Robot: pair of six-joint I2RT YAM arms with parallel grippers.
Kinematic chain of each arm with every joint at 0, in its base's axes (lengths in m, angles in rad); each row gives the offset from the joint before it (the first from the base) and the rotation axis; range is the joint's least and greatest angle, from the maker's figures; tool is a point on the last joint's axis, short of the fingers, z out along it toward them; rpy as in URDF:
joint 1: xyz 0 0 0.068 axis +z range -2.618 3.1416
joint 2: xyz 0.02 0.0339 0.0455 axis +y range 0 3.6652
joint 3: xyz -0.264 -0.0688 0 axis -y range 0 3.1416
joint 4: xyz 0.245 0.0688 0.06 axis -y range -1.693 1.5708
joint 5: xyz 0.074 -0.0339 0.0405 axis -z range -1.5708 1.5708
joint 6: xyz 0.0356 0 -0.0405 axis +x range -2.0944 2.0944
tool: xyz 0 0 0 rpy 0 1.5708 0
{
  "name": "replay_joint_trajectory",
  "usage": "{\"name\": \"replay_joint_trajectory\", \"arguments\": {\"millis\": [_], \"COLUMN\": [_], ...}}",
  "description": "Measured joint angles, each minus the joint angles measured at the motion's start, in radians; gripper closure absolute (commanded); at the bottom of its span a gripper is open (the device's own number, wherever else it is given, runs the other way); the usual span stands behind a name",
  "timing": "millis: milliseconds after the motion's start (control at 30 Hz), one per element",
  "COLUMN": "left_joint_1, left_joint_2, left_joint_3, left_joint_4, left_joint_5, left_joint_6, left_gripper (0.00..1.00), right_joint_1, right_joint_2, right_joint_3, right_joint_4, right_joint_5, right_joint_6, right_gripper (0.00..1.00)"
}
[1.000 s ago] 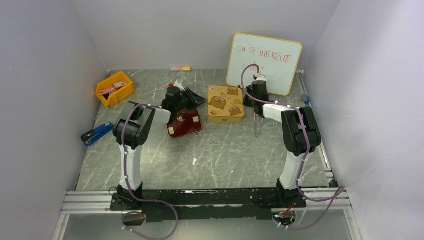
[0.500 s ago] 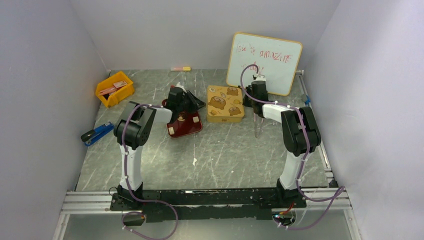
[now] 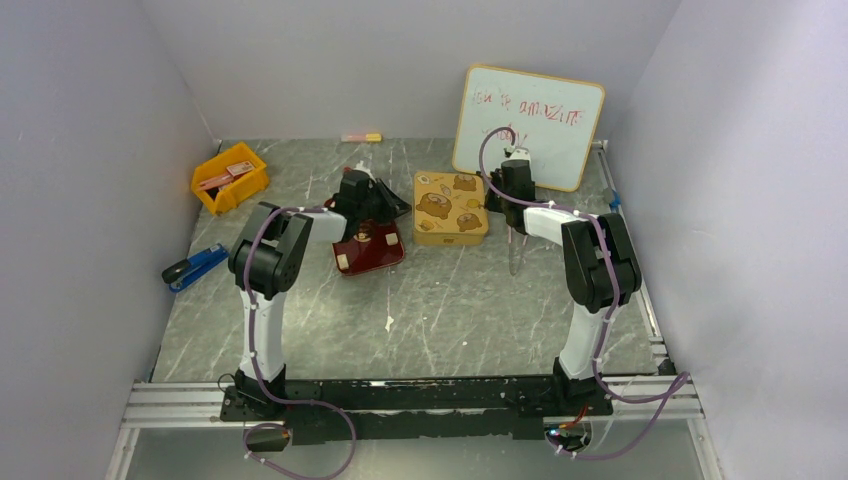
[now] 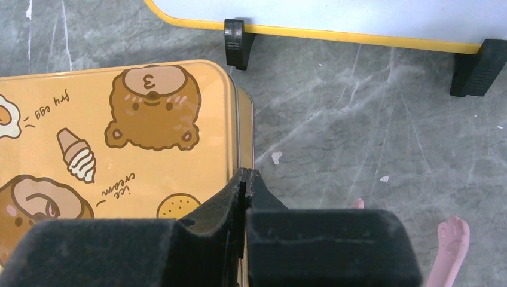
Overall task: Pack the chocolate
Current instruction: Close the box lid on the packing box.
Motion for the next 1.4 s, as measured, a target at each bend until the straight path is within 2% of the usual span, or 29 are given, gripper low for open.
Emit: {"name": "replay_joint_trajectory", "arguments": {"millis": [1133,1400], "left_joint_1": [-0.012,-0.014], "left_joint_2": [0.0,-0.001], "left_joint_3": [0.011,0.032], "left_joint_4": [-0.063,-0.129], "left_joint_5": [-0.025,-0.06], "left_joint_6": [0.05,0.085], "left_gripper": [0.82,0.82], "right_joint_1": [0.041,0.05], "right_joint_2": [0.0,0.0], "right_joint_3": [0.021,0.027], "right_joint_4": [-0.024,-0.032], "right_joint_5": [0.081,0.082], "right_joint_6": [-0.007,-0.008], "right_gripper": [0.96,0.96]}}
